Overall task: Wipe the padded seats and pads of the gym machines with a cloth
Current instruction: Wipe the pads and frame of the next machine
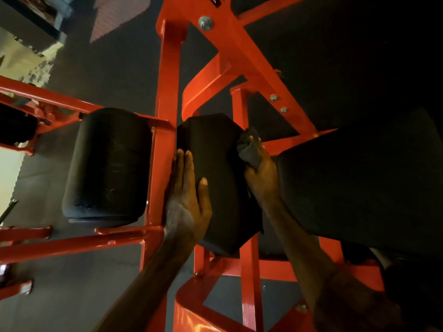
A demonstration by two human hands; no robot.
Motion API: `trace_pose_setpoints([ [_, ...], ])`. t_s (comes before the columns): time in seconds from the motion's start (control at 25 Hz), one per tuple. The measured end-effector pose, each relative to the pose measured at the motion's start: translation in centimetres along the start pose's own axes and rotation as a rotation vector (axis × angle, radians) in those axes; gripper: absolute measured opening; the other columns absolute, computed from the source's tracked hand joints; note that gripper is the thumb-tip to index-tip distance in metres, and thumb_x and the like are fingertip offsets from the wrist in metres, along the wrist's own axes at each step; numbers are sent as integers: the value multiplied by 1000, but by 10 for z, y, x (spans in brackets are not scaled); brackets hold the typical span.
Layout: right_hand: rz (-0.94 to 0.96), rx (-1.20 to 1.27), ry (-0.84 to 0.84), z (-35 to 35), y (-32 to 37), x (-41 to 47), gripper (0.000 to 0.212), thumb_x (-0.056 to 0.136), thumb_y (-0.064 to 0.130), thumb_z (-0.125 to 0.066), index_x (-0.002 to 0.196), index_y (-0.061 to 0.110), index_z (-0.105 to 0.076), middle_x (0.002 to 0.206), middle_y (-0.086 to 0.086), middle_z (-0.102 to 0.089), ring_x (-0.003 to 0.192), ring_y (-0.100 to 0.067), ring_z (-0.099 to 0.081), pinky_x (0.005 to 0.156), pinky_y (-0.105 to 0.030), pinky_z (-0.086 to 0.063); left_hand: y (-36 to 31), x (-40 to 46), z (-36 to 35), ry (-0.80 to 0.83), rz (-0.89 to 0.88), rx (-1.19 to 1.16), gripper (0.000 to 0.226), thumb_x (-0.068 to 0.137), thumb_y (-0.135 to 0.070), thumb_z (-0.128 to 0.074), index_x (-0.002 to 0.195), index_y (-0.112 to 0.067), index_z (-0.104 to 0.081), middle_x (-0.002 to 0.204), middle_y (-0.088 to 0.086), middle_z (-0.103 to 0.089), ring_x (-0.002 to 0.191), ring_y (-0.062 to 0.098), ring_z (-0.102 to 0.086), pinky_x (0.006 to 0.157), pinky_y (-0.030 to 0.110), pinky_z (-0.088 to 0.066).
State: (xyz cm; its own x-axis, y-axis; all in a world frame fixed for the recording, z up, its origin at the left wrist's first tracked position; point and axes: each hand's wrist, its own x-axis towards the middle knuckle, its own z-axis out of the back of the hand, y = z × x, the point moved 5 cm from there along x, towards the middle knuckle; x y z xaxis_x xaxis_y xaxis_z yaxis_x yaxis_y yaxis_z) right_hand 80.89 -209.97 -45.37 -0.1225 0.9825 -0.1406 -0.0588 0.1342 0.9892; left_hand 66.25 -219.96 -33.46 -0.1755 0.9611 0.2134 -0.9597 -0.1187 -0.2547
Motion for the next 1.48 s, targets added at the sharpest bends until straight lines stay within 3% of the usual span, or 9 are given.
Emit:
trace_pose_setpoints([
  [0.08, 75, -93, 45, -4, 3, -46, 80, 79, 12, -56, 156, 26, -46, 161, -7, -48, 152, -26, -42, 123, -49, -36, 0, -1, 0, 4, 13, -10, 63, 110, -27, -47, 166, -7, -25, 175, 9, -20, 163, 16, -9, 130, 23, -10],
  [0.2, 182, -136, 85, -5, 8, -33, 81, 79, 12, -59, 158, 19, -44, 164, -9, -42, 156, -29, -34, 124, -54, -33, 0, 0, 0, 10, 6, -20, 63, 110, -28, -46, 166, -7, -25, 175, 10, -21, 163, 18, -11, 131, 30, -16],
  [0.4, -65, -75, -72, 1, -4, -53, 85, 72, 13, -52, 157, 18, -48, 161, -5, -48, 151, -26, -43, 120, -50, -40, -1, 0, 1, 10, 18, -31, 63, 110, -28, -46, 166, -8, -25, 175, 9, -21, 163, 17, -12, 130, 21, -11],
  [0.56, 117, -206, 8, -11, 2, -80, 90, 72, 19, -51, 161, 26, -40, 168, 2, -37, 158, -22, -30, 126, -51, -29, -1, 1, 2, 16, 21, -31, 63, 110, -29, -44, 166, -9, -25, 175, 9, -20, 163, 15, -10, 127, 14, -7],
  [0.76, -141, -81, -148, 3, -14, -75, 83, 72, 15, -51, 154, 19, -51, 159, -8, -51, 150, -28, -44, 121, -49, -38, 2, 0, 1, 19, 11, -22, 64, 110, -32, -42, 167, -12, -23, 175, 6, -17, 161, 4, -2, 127, 14, -4],
  [0.92, 92, -200, -47, -17, 7, -130, 84, 77, 25, -52, 160, 27, -39, 169, 0, -35, 159, -21, -25, 129, -51, -22, 1, 0, 1, 1, 2, -39, 62, 111, -28, -44, 166, -9, -25, 175, 8, -19, 162, 9, -6, 128, 16, -7],
  [1.16, -21, -175, -123, -8, -1, -100, 86, 75, 18, -49, 160, 26, -40, 168, 1, -37, 158, -23, -28, 124, -60, -30, 4, 1, 0, -5, 11, -48, 61, 111, -28, -45, 166, -9, -26, 175, 8, -20, 161, 8, -6, 127, 15, -7],
  [1.36, 273, -257, -44, -21, 23, -132, 88, 77, 7, -61, 161, 24, -40, 170, 2, -32, 160, -19, -22, 128, -55, -23, 3, 1, 0, 30, 12, -106, 61, 112, -29, -43, 167, -11, -23, 176, 6, -15, 161, 6, -3, 127, 15, -5],
  [1.48, 194, -261, -65, -11, 5, -95, 86, 77, 10, -56, 161, 22, -40, 169, 0, -34, 159, -21, -26, 123, -59, -30, 8, 1, -4, 82, 31, -127, 64, 111, -33, -40, 168, -12, -19, 176, 7, -11, 163, 12, -3, 132, 31, -10],
])
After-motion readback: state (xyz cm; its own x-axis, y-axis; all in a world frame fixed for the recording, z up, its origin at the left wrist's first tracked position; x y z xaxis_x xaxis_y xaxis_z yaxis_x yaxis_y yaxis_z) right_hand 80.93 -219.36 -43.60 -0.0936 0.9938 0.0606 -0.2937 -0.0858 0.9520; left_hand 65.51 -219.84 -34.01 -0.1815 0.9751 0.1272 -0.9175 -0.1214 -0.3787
